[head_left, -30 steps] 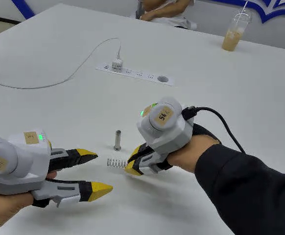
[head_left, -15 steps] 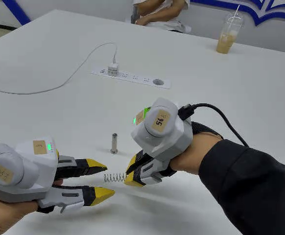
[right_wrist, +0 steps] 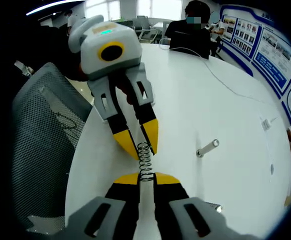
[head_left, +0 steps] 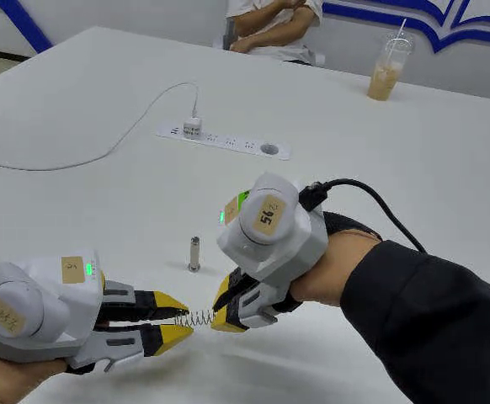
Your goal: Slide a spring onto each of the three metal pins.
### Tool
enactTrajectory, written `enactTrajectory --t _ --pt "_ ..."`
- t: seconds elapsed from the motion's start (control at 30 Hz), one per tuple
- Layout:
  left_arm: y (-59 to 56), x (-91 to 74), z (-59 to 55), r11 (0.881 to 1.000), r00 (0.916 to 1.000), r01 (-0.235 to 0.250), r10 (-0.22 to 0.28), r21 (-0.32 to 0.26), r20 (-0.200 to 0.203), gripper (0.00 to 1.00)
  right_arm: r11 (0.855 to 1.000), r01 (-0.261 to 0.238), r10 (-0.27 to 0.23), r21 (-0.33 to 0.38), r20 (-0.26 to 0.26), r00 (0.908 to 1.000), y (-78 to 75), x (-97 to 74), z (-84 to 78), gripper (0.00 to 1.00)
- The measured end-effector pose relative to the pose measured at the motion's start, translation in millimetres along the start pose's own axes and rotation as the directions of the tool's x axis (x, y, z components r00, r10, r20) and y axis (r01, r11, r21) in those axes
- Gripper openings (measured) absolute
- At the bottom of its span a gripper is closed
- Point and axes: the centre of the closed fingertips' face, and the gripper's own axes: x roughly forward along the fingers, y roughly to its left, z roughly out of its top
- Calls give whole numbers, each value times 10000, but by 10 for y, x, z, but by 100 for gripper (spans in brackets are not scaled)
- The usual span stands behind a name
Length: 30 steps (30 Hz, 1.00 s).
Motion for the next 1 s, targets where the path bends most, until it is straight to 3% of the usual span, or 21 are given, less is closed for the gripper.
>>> enactTrajectory --t 0.3,1.0 --pt "9 5 19 10000 10000 3 -3 16 80 12 9997 124 -120 -189 161 9998 3 -107 95 11" --pt "18 6 94 9998 9994 -156 159 -108 320 11 9972 539 -462 -523 1385 9893 4 -233 479 11"
